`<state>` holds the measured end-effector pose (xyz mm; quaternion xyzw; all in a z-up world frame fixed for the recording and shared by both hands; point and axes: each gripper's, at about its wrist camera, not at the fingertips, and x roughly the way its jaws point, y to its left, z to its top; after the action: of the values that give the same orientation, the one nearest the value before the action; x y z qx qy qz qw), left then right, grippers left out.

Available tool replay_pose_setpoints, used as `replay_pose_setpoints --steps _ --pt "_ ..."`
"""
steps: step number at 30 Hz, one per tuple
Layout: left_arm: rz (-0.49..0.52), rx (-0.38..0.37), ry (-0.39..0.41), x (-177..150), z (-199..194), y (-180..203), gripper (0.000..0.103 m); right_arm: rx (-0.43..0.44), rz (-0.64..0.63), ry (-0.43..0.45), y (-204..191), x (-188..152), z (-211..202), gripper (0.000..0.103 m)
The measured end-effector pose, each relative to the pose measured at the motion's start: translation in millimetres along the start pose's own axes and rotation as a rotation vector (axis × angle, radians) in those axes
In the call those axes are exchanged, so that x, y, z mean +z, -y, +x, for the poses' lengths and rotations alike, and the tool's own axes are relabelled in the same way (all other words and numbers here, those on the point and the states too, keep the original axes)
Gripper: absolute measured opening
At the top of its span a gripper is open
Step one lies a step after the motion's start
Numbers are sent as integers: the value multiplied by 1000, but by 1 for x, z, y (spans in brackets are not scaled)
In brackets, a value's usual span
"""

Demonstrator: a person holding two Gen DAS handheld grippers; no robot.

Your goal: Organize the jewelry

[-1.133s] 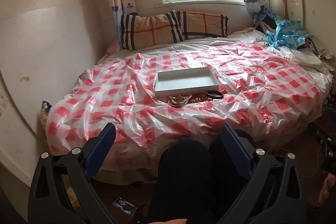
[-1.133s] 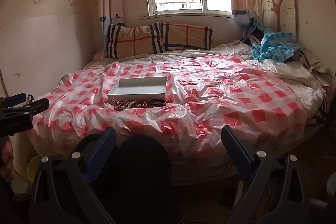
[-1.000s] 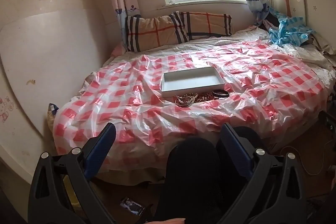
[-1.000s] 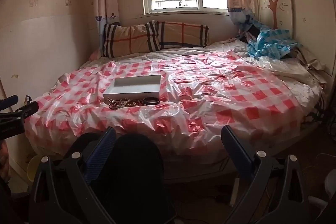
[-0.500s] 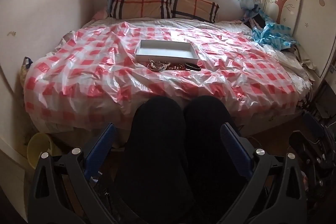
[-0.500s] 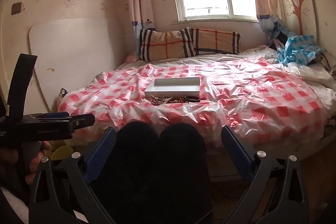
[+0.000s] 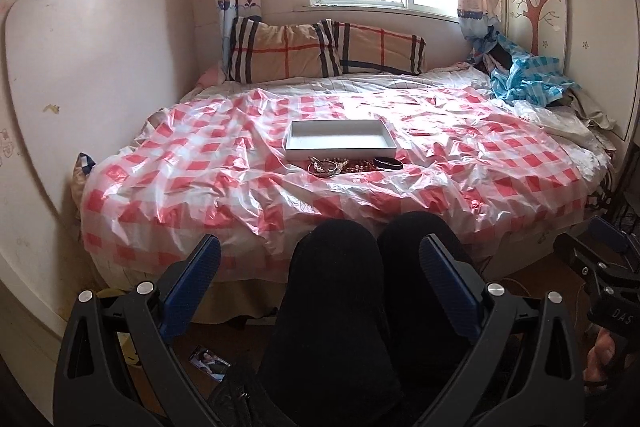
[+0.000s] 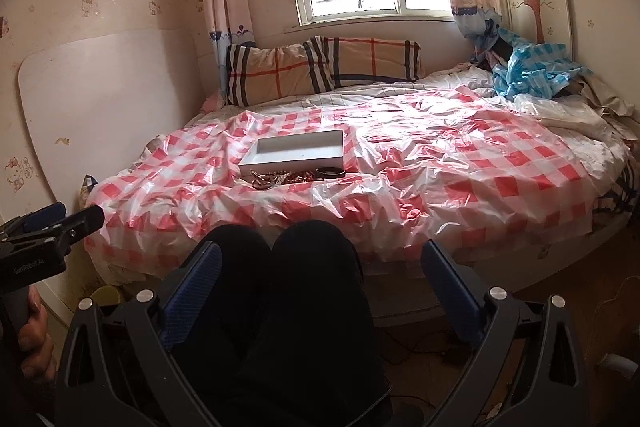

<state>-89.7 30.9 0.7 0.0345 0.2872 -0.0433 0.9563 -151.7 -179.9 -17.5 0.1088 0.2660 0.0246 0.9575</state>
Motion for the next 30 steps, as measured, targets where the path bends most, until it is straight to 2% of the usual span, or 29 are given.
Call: replay_pose_setpoints --steps 3,8,30 --pt "6 -4 -4 -2 0 -2 96 28 -21 25 -4 0 -7 96" --pt "-4 -9 -5 1 -2 -3 96 18 -12 -13 -2 -2 -1 96" --pt "-1 -22 -52 -11 9 -9 96 20 -24 -25 3 -7 4 96"
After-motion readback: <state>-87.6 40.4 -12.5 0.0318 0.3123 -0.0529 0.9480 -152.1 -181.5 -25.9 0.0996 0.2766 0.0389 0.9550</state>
